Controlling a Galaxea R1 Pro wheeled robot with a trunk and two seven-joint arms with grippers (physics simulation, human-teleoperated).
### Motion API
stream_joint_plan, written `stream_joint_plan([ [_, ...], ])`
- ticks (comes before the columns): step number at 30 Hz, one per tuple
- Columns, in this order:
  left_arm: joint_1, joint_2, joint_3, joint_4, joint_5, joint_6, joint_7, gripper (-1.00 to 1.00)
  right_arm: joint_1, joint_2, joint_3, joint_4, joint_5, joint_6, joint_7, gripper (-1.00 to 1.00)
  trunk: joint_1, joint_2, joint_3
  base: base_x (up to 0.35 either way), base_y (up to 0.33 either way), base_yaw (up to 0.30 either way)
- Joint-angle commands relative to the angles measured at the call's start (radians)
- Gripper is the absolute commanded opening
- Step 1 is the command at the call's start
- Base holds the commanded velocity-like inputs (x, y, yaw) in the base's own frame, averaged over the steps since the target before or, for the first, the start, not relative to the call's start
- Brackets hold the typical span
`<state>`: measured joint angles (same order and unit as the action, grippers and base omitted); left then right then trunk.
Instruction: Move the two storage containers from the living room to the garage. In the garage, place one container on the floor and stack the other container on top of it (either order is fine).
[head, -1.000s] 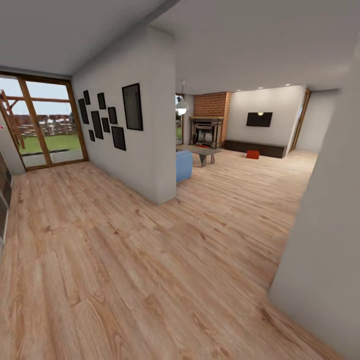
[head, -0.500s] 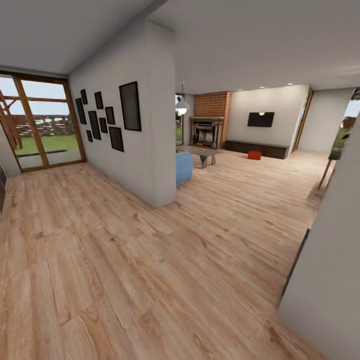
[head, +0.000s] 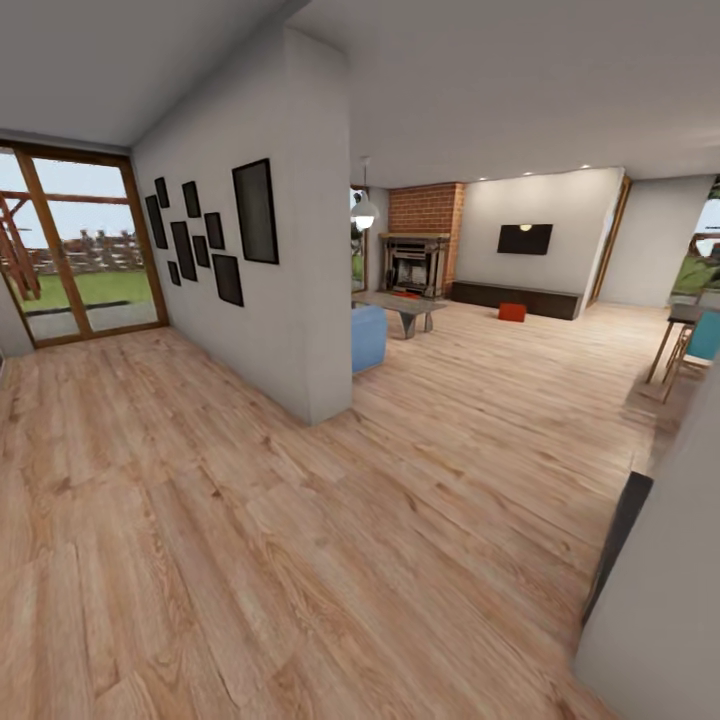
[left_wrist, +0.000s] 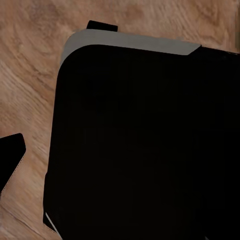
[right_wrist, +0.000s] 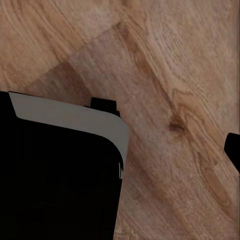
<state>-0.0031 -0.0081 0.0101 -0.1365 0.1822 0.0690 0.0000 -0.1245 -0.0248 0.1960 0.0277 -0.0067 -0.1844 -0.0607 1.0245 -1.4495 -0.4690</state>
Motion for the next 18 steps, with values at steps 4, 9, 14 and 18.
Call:
stream_joint_plan([
  [4, 0.000, -0.001, 0.002, -0.002, 0.008, 0.005, 0.000, 1.00, -0.001, 0.000, 0.009, 0.003, 0.004, -0.006, -0.004, 1.00, 0.001, 0.000, -0.001, 0.322, 0.000, 0.000],
  [9, 0.000, -0.001, 0.002, -0.002, 0.008, 0.005, 0.000, 1.00, -0.001, 0.000, 0.010, 0.003, 0.005, -0.006, -0.004, 1.00, 0.001, 0.000, -0.001, 0.322, 0.000, -0.100],
  [14, 0.000, 0.000, 0.002, -0.002, 0.008, 0.006, 0.000, 1.00, -0.001, 0.000, 0.011, 0.003, 0.004, -0.005, -0.004, 1.00, 0.001, 0.000, -0.001, 0.322, 0.037, -0.210],
  [18, 0.000, 0.000, 0.002, -0.002, 0.008, 0.006, 0.000, 1.00, -0.001, 0.000, 0.012, 0.003, 0.005, -0.004, -0.004, 1.00, 0.001, 0.000, -0.001, 0.322, 0.080, -0.235],
])
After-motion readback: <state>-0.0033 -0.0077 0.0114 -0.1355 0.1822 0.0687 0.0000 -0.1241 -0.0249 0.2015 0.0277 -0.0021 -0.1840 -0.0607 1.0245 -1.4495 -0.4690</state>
